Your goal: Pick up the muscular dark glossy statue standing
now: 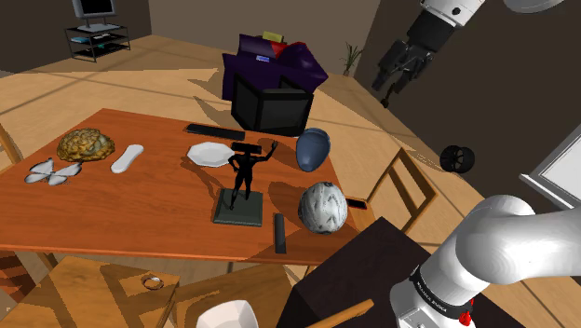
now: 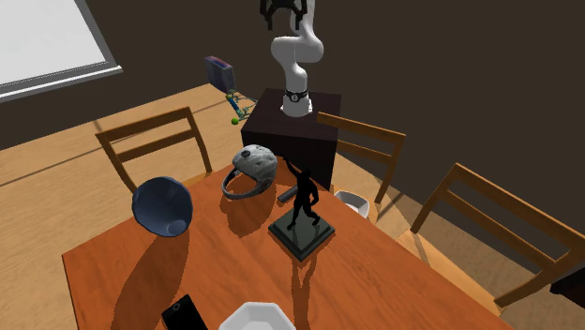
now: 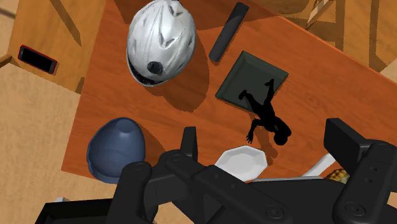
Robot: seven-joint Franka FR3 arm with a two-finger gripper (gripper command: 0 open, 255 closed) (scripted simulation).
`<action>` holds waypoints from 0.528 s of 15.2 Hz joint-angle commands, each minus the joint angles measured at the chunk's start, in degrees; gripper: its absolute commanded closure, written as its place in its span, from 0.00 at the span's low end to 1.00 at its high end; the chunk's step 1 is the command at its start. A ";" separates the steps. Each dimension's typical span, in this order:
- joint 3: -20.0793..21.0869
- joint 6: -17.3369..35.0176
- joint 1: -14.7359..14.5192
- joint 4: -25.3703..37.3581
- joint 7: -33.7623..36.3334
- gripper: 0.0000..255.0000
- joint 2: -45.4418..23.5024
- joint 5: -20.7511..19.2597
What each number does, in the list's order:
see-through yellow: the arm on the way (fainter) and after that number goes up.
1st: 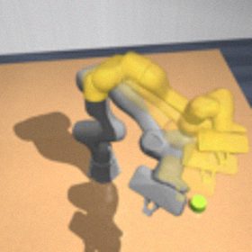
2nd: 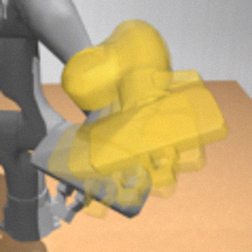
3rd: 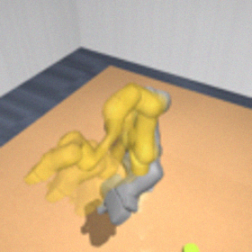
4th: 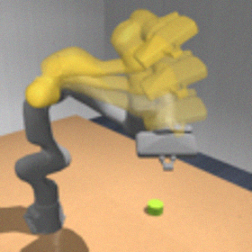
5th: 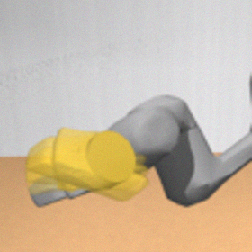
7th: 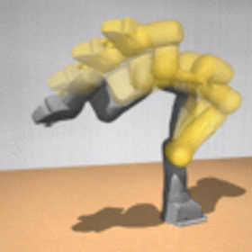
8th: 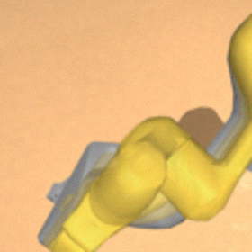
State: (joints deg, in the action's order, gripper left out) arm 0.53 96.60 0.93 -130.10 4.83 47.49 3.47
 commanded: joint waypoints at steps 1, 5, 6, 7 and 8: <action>0.00 0.00 0.00 0.00 0.00 0.00 0.00 0.00; 0.92 5.84 -0.51 -0.50 0.66 0.00 -6.58 1.16; 1.15 7.25 -0.64 -0.44 0.80 0.00 -8.34 1.44; 1.37 8.62 -0.77 -0.32 0.95 0.00 -10.14 1.71; 1.60 9.97 -0.90 -0.12 1.08 0.00 -11.98 1.97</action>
State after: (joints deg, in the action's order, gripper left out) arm 1.90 105.13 0.16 -130.36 5.77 37.32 5.16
